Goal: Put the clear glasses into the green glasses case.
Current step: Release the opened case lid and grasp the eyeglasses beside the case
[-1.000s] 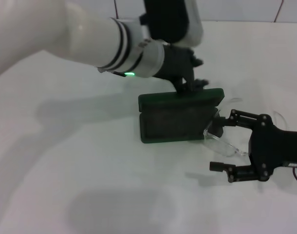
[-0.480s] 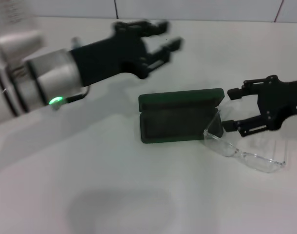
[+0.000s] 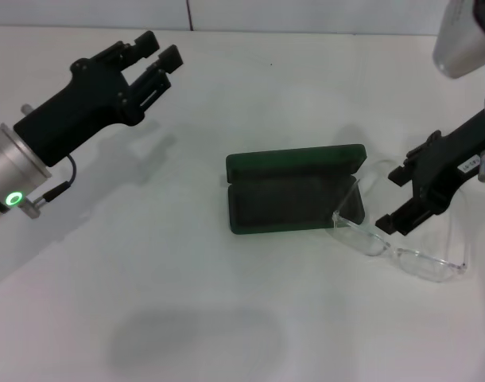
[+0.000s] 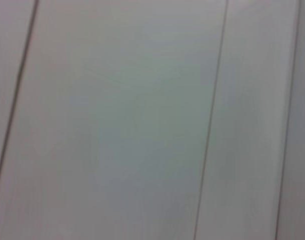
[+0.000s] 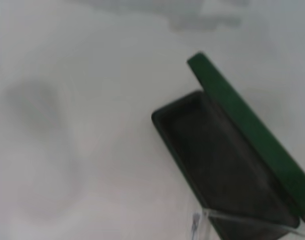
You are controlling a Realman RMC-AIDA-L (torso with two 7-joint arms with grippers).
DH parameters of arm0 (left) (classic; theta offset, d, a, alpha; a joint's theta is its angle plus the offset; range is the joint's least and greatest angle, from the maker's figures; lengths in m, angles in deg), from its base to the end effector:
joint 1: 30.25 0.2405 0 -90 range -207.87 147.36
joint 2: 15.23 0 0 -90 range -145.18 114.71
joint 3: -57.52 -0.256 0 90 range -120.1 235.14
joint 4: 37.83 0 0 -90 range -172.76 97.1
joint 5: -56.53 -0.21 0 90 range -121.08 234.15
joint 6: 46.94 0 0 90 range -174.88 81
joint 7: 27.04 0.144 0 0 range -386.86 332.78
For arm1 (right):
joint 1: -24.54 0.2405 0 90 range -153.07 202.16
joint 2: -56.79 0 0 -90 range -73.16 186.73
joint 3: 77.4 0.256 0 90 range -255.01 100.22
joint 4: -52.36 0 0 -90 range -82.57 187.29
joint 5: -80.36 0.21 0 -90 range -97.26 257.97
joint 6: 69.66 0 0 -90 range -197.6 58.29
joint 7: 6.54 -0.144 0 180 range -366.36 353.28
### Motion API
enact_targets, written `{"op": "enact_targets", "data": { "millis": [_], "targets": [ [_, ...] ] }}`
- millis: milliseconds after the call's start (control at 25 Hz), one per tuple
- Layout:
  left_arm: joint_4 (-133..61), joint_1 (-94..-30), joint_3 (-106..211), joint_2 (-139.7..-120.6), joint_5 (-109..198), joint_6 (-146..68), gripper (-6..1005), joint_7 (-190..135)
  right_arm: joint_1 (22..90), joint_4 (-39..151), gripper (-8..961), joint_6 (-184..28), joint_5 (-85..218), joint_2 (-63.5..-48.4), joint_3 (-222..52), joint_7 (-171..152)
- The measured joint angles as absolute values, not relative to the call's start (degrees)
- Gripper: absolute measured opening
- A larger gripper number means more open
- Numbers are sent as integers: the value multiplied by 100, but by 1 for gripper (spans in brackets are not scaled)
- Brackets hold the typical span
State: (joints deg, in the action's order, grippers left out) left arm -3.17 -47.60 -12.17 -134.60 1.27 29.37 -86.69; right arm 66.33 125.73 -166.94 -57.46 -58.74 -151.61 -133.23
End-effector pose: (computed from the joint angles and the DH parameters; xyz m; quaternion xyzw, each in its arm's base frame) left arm -0.2559 0.3226 0.0066 -0.8182 -0.1954 -0.4424 0.3111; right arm 0.1454 0.3630 0.0172 -0.9732 0.1633 -0.1457 0.0701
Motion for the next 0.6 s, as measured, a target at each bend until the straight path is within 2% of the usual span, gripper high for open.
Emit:
{"op": "enact_targets", "data": {
  "millis": [600],
  "targets": [
    [-444,-4856,-1143,-13458,168,2854,436,-8700,6609,12068,854,-16181,-6066,-5907,-16156,-13369]
  ]
}}
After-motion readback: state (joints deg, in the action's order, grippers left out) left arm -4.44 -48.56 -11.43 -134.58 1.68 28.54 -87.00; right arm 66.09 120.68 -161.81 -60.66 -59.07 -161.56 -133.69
